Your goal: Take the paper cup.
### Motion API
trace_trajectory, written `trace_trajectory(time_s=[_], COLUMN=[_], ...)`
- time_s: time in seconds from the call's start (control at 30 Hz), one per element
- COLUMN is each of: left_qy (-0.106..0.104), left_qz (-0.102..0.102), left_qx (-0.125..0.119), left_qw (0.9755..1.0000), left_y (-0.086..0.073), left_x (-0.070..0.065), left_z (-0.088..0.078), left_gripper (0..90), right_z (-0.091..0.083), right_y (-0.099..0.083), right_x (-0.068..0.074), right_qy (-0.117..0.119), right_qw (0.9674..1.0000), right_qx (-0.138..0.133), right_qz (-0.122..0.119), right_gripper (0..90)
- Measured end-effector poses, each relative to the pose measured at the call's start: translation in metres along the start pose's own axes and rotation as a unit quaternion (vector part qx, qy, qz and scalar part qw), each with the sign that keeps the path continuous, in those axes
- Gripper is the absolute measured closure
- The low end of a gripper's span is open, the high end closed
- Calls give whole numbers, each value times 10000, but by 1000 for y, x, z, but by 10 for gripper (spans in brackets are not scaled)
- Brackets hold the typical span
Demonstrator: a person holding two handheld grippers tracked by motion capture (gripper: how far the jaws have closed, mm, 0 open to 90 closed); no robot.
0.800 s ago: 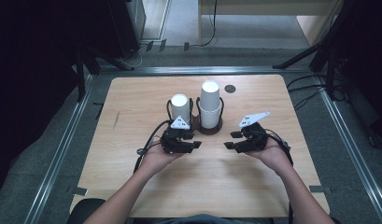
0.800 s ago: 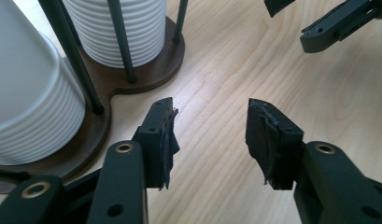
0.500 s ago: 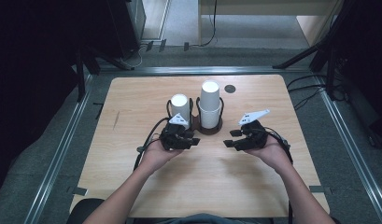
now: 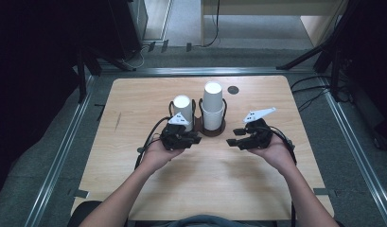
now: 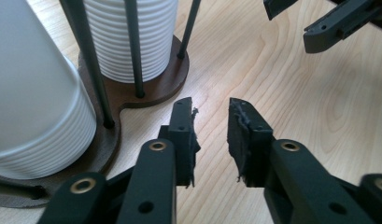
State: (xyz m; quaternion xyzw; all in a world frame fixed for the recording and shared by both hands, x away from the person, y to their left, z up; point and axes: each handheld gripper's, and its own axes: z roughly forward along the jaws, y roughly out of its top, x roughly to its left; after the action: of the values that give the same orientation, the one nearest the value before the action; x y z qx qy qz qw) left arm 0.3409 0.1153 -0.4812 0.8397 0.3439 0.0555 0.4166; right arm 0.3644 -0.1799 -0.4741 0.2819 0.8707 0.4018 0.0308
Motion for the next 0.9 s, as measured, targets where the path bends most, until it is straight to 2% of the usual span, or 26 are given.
trace_trajectory(time_s=[0.07, 0.13, 0.23, 0.3, 0.37, 0.5, 0.57, 0.6, 0.7, 0.8, 0.87, 0.9], left_qy=[17, 23, 36, 88, -1, -30, -28, -28, -1, 10, -60, -67], left_qz=[-65, -3, -38, -12, -80, -129, -126, -126, -136, -211, -399, -423], left_qx=[8, -39, 24, 76, 58, 14, 55, 55, -10, -98, -173, -130], left_qw=[10000, 10000, 10000, 9999, 10000, 9999, 9999, 9999, 9999, 9997, 9990, 9990], left_y=[3, 9, 16, 20, 24, 27, 32, 32, 39, 41, 43, 44], left_x=[0, -4, -6, -7, -6, -5, -4, -4, -3, -2, 1, 1], left_z=[-2, -4, 0, 4, 6, 9, 11, 11, 13, 13, 17, 19], left_gripper=[730, 760, 793, 806, 806, 846, 865, 869, 885, 891, 898, 899], right_z=[-1, -3, -9, -13, -15, -19, -22, -22, -29, -33, -36, -36], right_y=[1, 8, 15, 20, 27, 39, 52, 52, 67, 72, 80, 83], right_x=[0, 1, 1, -2, -5, -9, -11, -11, -15, -18, -21, -22], right_qy=[8, -45, -125, -142, -178, -64, -166, -166, -218, -190, -128, -126], right_qw=[10000, 9999, 9997, 9996, 9997, 9998, 9997, 9997, 9993, 9993, 9991, 9990], right_qx=[-30, -120, -224, -233, -171, -193, -145, -145, -180, -239, -389, -427], right_qz=[19, -18, -35, -4, -3, 61, -129, -129, -229, -198, -91, -91], right_gripper=[438, 427, 402, 394, 394, 394, 391, 391, 368, 350, 337, 334])
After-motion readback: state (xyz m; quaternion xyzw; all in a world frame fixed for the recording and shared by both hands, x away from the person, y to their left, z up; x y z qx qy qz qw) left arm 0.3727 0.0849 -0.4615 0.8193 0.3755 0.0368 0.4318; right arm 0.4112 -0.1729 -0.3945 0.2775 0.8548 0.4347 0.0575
